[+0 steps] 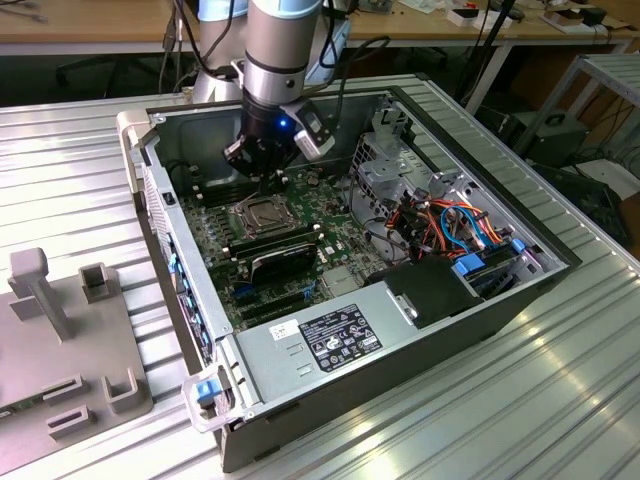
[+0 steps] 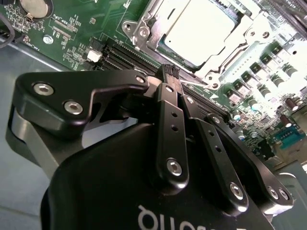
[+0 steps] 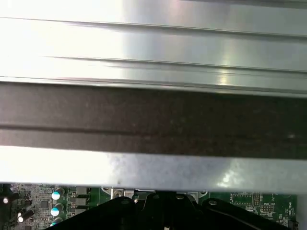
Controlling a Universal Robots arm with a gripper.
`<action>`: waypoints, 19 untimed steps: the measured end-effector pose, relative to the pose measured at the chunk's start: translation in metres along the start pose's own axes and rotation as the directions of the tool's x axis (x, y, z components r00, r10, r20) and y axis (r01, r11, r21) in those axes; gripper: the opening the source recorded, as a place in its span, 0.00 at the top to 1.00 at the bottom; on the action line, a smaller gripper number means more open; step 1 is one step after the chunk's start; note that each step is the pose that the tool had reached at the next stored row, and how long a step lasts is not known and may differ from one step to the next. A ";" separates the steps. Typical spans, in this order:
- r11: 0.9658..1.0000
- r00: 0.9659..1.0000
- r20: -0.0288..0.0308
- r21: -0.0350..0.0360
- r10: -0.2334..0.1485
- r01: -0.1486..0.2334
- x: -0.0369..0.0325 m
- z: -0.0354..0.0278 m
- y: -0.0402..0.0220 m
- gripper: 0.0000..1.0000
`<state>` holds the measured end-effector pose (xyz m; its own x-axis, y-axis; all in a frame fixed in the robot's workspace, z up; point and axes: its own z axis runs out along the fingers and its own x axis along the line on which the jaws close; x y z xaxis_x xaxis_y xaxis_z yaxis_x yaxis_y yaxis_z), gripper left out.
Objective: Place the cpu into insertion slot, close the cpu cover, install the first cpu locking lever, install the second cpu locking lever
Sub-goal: 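Install the first cpu locking lever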
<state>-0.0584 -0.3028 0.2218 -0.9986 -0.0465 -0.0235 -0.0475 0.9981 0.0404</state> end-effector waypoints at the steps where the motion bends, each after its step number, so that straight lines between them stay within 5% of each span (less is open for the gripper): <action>1: 1.000 1.000 0.000 0.000 0.000 0.000 0.0000 0.0000 0.0006 0.89; 19: 1.000 1.000 0.000 -0.001 0.000 0.000 -0.0052 0.0005 0.0016 0.89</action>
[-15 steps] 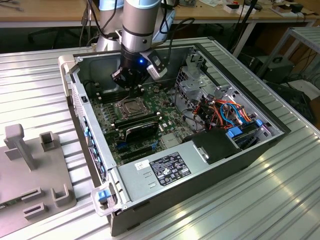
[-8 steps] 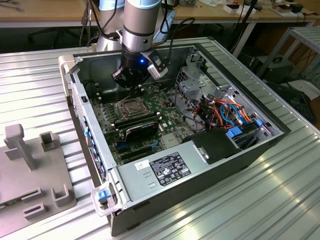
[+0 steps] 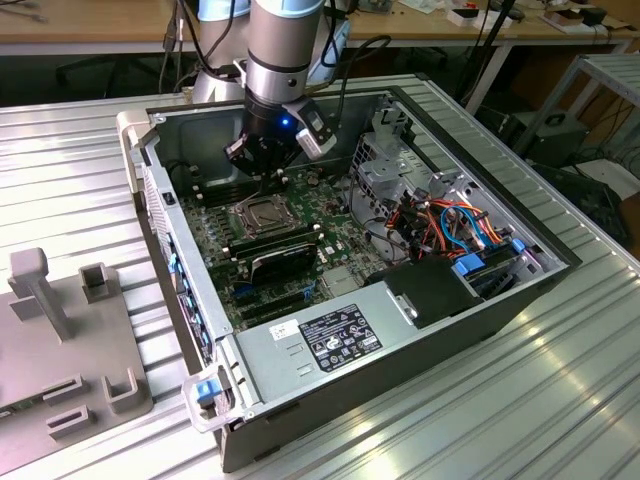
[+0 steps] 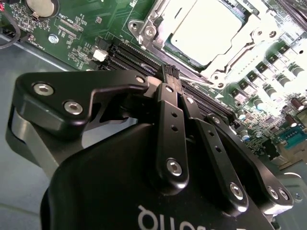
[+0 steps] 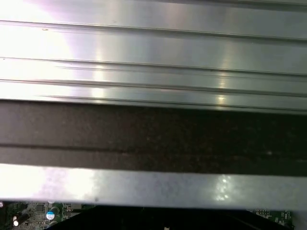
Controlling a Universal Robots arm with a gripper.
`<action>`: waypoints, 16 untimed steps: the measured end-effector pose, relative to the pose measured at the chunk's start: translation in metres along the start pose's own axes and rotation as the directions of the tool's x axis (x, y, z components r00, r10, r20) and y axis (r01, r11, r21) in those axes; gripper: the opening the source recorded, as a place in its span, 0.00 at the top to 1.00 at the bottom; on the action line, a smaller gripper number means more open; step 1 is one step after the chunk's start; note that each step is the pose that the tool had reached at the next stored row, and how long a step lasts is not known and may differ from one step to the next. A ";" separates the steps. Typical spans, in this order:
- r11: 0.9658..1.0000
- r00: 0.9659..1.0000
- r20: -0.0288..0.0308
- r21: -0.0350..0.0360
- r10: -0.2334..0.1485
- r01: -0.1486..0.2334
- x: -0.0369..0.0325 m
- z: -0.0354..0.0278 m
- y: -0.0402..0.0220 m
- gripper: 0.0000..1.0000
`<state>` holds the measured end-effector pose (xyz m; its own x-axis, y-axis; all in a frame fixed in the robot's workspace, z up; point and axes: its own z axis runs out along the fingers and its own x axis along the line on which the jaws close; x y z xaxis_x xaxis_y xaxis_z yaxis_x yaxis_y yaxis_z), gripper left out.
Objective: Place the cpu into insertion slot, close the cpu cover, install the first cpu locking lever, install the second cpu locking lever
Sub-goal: 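Install the first cpu locking lever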
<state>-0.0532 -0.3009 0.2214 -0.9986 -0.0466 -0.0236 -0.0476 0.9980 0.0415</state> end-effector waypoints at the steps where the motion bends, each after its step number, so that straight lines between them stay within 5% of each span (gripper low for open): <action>1: 1.000 1.000 0.000 0.000 0.000 0.000 -0.0005 0.0001 0.0000 0.89; 16: 1.000 1.000 0.000 0.000 0.000 0.000 -0.0054 0.0043 -0.0003 0.89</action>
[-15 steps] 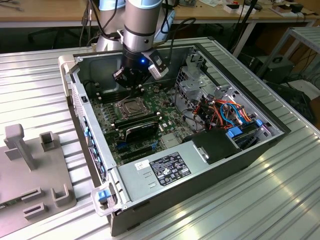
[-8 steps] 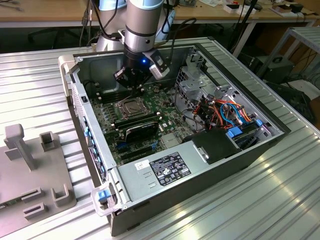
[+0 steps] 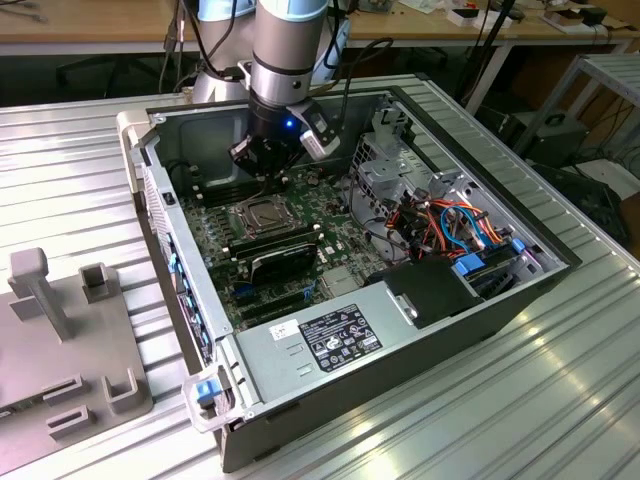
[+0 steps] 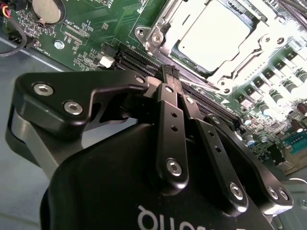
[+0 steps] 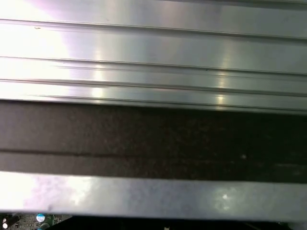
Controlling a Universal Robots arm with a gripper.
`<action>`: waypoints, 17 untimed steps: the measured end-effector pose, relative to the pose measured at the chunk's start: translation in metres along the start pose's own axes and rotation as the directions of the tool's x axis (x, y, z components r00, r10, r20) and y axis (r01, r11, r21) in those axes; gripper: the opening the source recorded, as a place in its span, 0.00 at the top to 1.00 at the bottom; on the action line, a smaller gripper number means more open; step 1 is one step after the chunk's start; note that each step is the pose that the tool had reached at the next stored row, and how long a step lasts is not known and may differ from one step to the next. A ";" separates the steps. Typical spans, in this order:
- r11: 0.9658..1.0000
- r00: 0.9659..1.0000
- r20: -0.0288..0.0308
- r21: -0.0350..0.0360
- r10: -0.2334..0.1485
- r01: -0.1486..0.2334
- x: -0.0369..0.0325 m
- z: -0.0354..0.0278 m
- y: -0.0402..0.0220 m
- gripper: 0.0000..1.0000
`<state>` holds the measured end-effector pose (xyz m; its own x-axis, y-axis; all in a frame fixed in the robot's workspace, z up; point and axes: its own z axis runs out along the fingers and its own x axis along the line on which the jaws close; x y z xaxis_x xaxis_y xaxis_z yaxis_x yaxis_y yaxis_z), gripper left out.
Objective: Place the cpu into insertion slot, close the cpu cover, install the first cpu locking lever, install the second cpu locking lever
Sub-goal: 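Install the first cpu locking lever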
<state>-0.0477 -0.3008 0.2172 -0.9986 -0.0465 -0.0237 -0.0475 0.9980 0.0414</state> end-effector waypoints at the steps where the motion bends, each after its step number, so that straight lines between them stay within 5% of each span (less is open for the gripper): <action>1: 1.000 1.000 0.000 0.000 0.000 0.000 0.0000 0.0004 0.0000 0.89; 17: 1.000 1.000 0.000 0.000 0.000 0.000 -0.0015 0.0068 -0.0005 0.89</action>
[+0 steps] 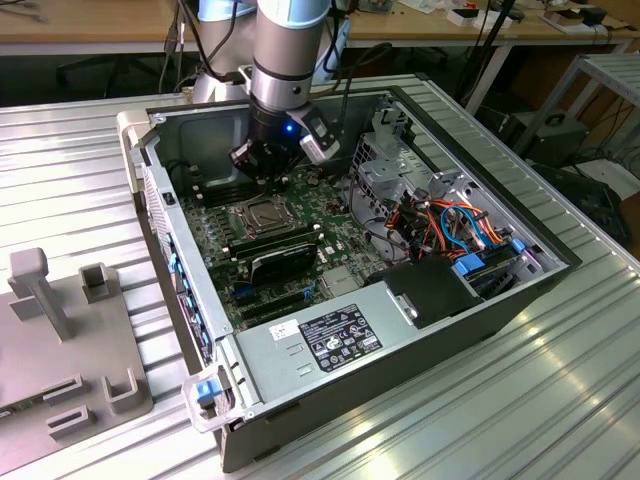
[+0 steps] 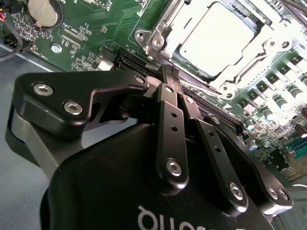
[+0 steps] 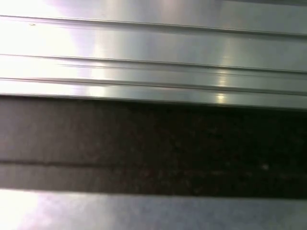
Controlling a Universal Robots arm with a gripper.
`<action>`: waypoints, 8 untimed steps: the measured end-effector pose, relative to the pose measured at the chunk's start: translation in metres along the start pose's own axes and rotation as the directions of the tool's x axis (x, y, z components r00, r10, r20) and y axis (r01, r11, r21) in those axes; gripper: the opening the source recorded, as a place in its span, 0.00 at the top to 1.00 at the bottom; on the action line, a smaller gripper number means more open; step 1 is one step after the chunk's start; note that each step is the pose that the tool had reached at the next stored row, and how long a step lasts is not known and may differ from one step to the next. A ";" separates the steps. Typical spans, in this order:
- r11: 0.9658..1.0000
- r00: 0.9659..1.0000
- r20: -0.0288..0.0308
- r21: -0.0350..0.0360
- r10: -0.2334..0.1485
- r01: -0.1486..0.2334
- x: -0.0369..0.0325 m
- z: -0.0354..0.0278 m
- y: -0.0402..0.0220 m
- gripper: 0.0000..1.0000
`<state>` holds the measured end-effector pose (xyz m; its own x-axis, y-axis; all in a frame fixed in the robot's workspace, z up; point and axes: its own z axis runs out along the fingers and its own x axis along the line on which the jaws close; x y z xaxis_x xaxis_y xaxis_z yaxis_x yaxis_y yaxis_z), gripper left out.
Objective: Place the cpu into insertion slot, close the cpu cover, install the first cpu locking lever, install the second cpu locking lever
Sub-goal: 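Install the first cpu locking lever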
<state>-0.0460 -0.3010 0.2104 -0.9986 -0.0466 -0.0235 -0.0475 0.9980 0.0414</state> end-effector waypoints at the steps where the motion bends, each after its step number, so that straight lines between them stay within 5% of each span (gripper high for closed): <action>1: 1.000 1.000 0.000 0.000 0.000 0.000 -0.0004 0.0002 0.0000 0.89; 8: 1.000 1.000 0.000 0.000 0.000 0.000 -0.0015 0.0021 -0.0002 0.89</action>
<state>-0.0444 -0.3010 0.2083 -0.9986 -0.0466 -0.0236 -0.0475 0.9980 0.0414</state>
